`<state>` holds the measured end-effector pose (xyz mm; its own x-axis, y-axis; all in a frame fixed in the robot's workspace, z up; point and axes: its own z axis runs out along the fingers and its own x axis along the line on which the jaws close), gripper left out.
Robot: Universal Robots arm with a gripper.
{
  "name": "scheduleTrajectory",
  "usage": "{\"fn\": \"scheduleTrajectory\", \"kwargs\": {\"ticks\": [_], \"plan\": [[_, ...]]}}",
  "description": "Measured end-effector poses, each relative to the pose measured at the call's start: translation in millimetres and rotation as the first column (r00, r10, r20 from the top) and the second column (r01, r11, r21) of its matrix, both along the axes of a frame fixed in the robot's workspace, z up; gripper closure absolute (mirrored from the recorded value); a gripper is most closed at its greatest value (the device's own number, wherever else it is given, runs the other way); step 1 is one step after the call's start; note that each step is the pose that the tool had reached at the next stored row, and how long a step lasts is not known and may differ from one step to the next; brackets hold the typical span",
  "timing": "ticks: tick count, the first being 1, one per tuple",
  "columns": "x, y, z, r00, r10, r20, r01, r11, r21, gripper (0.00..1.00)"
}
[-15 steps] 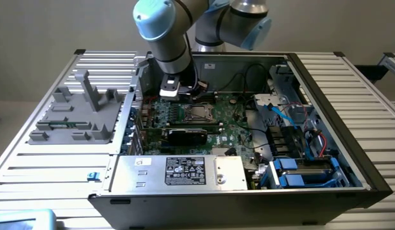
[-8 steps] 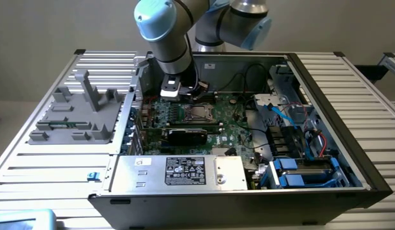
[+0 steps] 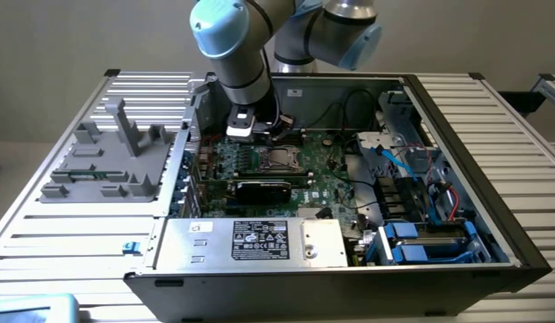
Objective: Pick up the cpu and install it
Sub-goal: 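Install the first cpu locking lever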
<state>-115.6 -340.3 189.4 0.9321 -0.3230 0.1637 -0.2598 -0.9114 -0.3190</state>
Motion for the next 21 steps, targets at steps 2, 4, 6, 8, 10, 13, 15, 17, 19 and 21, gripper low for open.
{"fn": "scheduleTrajectory", "kwargs": {"ticks": [2,4,6,8,10,13,15,17,19,21], "plan": [[0.8,0.0,0.0,1.0000,0.000,-0.0001,0.000,1.0000,0.0000,0.89],[1.9,0.0,0.0,1.0000,0.000,0.0000,0.000,1.0000,0.0000,0.89],[3.4,0.0,0.0,1.0000,0.000,-0.0002,0.000,1.0000,0.0001,0.89],[4.9,0.0,0.0,1.0000,0.000,-0.0008,0.000,1.0000,0.0000,0.89],[6.6,0.0,0.0,1.0000,0.000,-0.0016,0.000,1.0000,0.0000,0.89],[9.2,0.0,-0.1,1.0000,0.000,-0.0032,0.000,1.0000,0.0001,0.89],[10.8,0.0,-0.1,1.0000,0.000,-0.0042,0.000,1.0000,0.0001,0.89],[12.5,0.1,-0.1,1.0000,0.000,-0.0056,0.000,1.0000,0.0002,0.89],[14.0,0.0,-0.1,1.0000,0.000,-0.0072,0.000,1.0000,0.0001,0.89],[15.7,0.0,0.0,1.0000,0.000,-0.0093,0.000,1.0000,0.0000,0.89]]}}
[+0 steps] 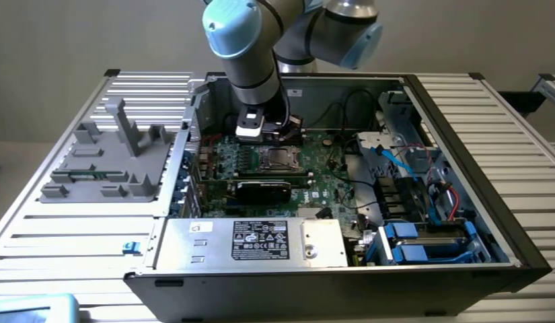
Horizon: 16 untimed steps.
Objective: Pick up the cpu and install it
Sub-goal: 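Install the first cpu locking lever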
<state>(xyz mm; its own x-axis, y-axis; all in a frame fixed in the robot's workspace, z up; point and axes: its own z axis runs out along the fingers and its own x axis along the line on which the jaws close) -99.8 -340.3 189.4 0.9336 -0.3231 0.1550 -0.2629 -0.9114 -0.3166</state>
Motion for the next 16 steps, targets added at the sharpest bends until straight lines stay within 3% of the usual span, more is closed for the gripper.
{"fn": "scheduleTrajectory", "kwargs": {"ticks": [6,11,16], "plan": [[5.7,0.0,0.0,1.0000,0.000,-0.0085,0.000,1.0000,-0.0001,0.89],[8.8,0.2,0.0,0.9998,0.000,-0.0190,0.000,1.0000,0.0001,0.89],[11.1,0.3,0.5,0.9997,0.000,-0.0238,0.000,1.0000,-0.0001,0.89]]}}
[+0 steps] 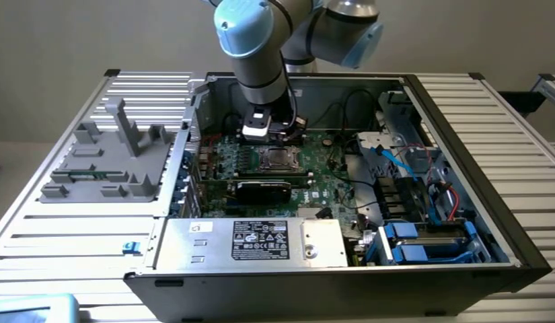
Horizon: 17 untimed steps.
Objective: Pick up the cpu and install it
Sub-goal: 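Install the first cpu locking lever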
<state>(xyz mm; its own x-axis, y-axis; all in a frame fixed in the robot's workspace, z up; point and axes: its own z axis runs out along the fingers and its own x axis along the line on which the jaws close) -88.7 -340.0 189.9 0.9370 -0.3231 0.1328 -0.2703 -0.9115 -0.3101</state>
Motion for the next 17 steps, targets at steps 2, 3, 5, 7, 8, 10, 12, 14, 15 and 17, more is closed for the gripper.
{"fn": "scheduleTrajectory", "kwargs": {"ticks": [2,3,5,7,8,10,12,14,15,17], "plan": [[1.0,0.0,0.2,1.0000,0.000,-0.0007,0.000,1.0000,0.0003,0.89],[1.3,0.0,0.3,1.0000,0.000,-0.0012,0.000,1.0000,0.0002,0.89],[2.1,0.1,0.3,1.0000,0.000,-0.0021,0.000,1.0000,0.0003,0.89],[3.1,0.1,0.4,1.0000,0.000,-0.0027,0.000,1.0000,0.0003,0.89],[3.2,0.1,0.4,1.0000,0.000,-0.0028,0.000,1.0000,0.0003,0.89],[3.5,0.1,1.0,1.0000,0.000,-0.0044,0.000,1.0000,0.0002,0.89],[4.0,0.1,1.7,1.0000,0.000,-0.0057,0.000,1.0000,0.0002,0.89],[4.6,0.0,1.8,1.0000,0.000,-0.0065,0.000,1.0000,0.0003,0.89],[4.8,0.0,1.8,1.0000,0.000,-0.0066,0.000,1.0000,0.0003,0.89],[5.6,0.1,1.8,1.0000,0.000,-0.0066,0.000,1.0000,0.0002,0.89]]}}
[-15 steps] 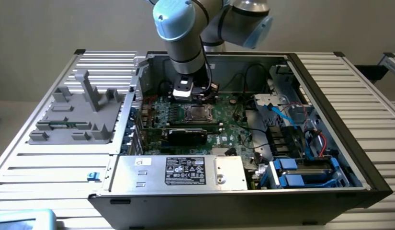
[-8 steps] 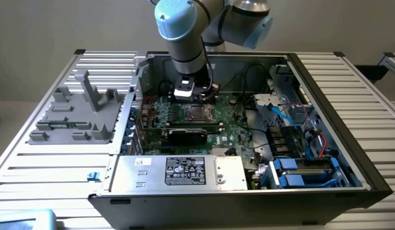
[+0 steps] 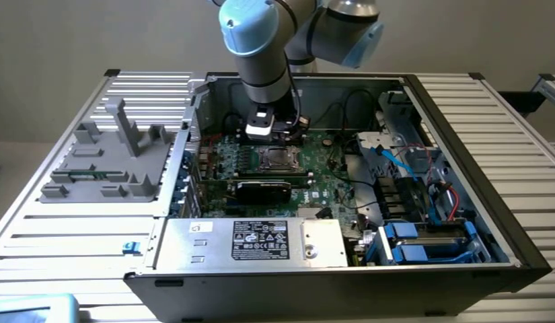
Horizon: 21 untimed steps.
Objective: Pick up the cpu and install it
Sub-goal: 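Install the first cpu locking lever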
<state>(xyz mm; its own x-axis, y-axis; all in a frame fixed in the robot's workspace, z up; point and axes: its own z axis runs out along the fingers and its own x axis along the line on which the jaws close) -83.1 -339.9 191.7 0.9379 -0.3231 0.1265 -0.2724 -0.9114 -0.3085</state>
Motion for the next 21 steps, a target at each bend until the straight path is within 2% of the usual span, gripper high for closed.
{"fn": "scheduleTrajectory", "kwargs": {"ticks": [21], "plan": [[3.6,-0.7,0.1,1.0000,0.000,-0.0059,0.000,1.0000,-0.0001,0.89]]}}
